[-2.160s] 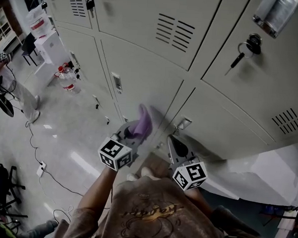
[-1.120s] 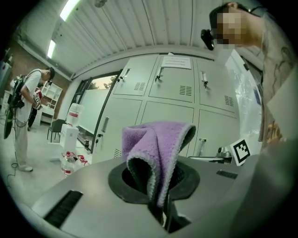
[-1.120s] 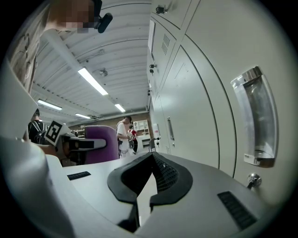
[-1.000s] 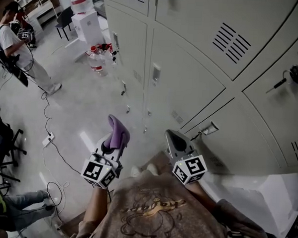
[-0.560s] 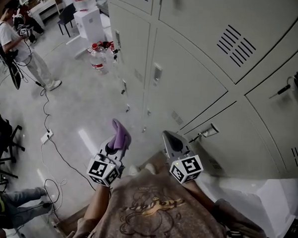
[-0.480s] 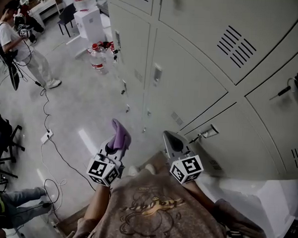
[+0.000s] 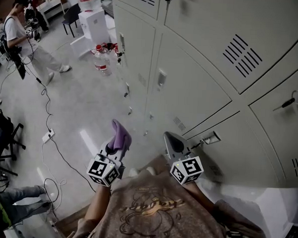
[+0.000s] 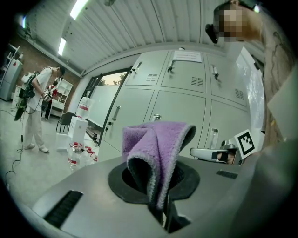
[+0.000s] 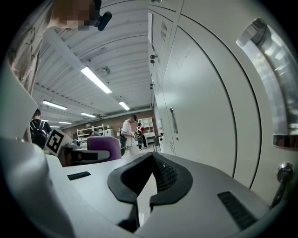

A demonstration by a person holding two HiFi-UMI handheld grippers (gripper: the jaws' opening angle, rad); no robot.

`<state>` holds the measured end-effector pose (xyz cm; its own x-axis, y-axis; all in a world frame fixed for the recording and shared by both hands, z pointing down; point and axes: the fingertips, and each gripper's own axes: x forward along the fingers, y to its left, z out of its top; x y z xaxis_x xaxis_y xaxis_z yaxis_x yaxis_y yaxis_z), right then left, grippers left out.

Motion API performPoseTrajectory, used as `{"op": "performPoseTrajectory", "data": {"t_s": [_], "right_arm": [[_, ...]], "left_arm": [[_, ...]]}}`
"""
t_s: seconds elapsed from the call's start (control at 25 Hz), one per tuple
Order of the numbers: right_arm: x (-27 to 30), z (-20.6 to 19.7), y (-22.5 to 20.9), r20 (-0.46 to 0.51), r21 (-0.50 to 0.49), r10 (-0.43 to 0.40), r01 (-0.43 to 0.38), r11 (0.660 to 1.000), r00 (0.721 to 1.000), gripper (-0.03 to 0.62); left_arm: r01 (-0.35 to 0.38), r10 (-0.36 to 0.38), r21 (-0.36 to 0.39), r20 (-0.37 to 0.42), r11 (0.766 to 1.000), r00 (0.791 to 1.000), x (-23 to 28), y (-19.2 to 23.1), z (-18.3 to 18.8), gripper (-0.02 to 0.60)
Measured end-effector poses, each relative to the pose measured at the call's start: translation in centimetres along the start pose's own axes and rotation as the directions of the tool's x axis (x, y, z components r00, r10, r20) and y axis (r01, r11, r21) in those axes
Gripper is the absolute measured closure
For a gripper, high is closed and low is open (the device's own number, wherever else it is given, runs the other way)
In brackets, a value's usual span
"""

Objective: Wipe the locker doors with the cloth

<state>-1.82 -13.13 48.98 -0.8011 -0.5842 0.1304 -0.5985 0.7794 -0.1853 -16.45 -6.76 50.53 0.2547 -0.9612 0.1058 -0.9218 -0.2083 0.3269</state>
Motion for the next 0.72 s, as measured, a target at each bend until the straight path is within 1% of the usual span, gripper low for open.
{"op": "performPoseTrajectory", "data": {"t_s": [0.32, 0.56, 0.72], "right_arm": [[1.0, 0.2, 0.1, -0.002, 0.009, 0.009, -0.009, 1.0, 1.0, 0.597], [1.2, 0.3, -0.5, -0.005, -0.006, -0.007, 0.007, 1.0, 1.0, 0.597], [1.4, 0.5, -0.7, 0.0, 0.013, -0.024, 0.024, 1.0, 1.0, 0.597]], "left_arm": [[0.005, -0.005, -0.009, 0.003, 1.0, 1.0, 0.9, 0.3, 0.4, 0.541], [0.008, -0.008, -0.011, -0.004, 1.0, 1.0, 1.1, 0.5, 0.3, 0.541], [0.001, -0.001, -0.015, -0.015, 1.0, 1.0, 1.0, 0.8, -0.1, 0.541]]}}
